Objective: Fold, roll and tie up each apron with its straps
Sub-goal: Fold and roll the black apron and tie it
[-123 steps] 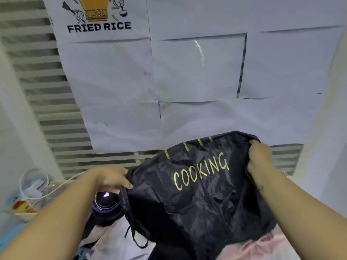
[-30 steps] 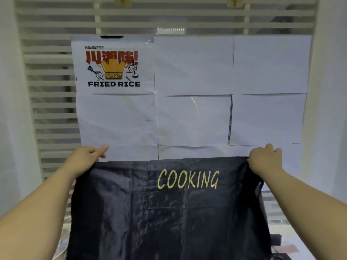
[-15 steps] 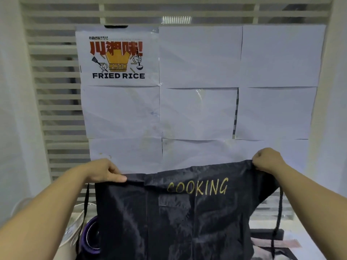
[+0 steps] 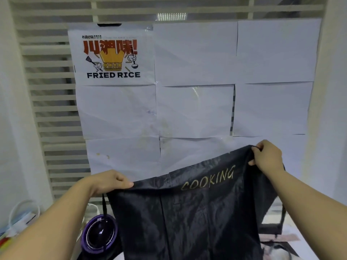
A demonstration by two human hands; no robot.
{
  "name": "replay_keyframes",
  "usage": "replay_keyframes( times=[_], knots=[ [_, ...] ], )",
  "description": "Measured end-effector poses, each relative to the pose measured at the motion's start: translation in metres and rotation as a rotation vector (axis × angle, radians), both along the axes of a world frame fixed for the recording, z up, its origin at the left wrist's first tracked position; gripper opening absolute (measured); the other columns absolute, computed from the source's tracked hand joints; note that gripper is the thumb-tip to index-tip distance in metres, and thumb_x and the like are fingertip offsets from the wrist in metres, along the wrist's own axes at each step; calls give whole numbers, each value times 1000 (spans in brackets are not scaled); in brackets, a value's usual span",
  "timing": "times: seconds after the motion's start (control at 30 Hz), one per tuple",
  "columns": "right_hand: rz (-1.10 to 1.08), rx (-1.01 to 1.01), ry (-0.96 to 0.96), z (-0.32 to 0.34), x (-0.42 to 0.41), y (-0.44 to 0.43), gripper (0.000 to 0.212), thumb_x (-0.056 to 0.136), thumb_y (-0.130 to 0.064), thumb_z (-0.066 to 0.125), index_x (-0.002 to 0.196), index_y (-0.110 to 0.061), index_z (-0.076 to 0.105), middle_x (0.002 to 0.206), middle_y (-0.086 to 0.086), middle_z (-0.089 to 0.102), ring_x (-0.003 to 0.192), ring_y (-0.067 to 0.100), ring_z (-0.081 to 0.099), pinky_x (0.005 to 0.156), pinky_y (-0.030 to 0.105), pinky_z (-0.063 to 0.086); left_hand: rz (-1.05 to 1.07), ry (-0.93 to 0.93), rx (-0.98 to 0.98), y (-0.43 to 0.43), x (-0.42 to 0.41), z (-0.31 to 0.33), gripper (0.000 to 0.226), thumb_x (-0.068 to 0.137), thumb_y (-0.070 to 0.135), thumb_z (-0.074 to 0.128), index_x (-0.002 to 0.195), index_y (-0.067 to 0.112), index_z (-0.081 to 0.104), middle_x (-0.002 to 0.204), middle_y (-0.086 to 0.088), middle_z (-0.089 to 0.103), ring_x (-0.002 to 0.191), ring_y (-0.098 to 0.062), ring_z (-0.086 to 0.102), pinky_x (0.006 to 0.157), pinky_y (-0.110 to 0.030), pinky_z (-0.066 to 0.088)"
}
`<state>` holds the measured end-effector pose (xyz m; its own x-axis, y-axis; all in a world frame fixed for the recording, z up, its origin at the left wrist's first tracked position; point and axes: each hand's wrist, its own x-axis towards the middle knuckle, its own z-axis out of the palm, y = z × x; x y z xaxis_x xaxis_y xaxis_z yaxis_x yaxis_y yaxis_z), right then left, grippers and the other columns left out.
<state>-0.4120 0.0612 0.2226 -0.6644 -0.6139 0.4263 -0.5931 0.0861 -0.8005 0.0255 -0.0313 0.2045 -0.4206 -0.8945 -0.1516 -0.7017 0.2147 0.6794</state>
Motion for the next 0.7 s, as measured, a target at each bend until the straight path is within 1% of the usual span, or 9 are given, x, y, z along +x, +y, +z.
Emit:
replay_keyframes(
  times=[0.07,0.13,0.23,0.3,0.37,0.4,0.53,0.63,0.7],
  knots=[
    [25,-121,-108,8,5,-1,6,98,-10,45,93,-10,47,77,17,70,57,15,61,52,19,36,60,40,-61,-4,-3,-6,21,87,31,68,77,14,74,81,1,74,80,-12,66,77,-23,48],
    [20,-172,-110,17,9,1,8,98,-6,42,99,-9,49,94,21,67,64,21,62,56,23,39,156,99,-149,-9,-7,-10,21,89,27,66,78,10,72,85,-3,73,80,-14,64,73,-23,47],
    [8,-132,78,27,14,7,26,92,-2,45,114,-6,59,109,14,66,92,28,62,77,27,42,299,40,-371,-15,-10,-12,18,81,32,64,66,24,69,82,7,69,83,-17,62,81,-33,49],
    [24,-81,191,32,17,11,30,88,-4,54,116,-8,63,110,12,66,96,27,58,83,26,39,391,-60,-624,-12,-13,-8,17,77,29,61,61,27,65,84,11,65,85,-19,60,85,-37,47],
    [42,-40,245,35,17,12,25,86,-8,64,110,-5,67,104,13,68,90,24,57,80,23,36,404,-10,-822,-6,-19,-4,18,82,18,58,65,24,59,77,6,62,76,-21,58,70,-34,46],
    [44,-41,247,37,16,12,20,86,-10,66,105,-3,68,102,14,68,90,24,57,78,23,35,388,41,-839,-4,-22,-1,17,84,15,56,68,19,57,73,3,60,70,-20,56,62,-32,44],
    [57,-92,199,40,12,14,7,88,-12,65,89,-6,65,85,6,62,80,21,53,73,26,35,253,76,-697,-4,-27,2,11,85,7,54,87,17,51,78,-1,59,68,-12,53,58,-22,39],
    [169,-110,97,44,18,15,5,88,-11,64,85,-8,61,68,7,64,57,18,62,65,27,46,142,-55,-474,-3,-35,-10,37,83,7,55,115,23,48,95,1,56,79,-10,54,67,-18,42],
    [258,-64,114,49,29,15,4,88,-7,62,84,-6,61,63,7,64,45,7,61,52,14,45,45,-111,-278,3,-49,-20,60,75,22,62,132,26,43,108,5,53,91,-10,56,77,-19,46]
  ],
)
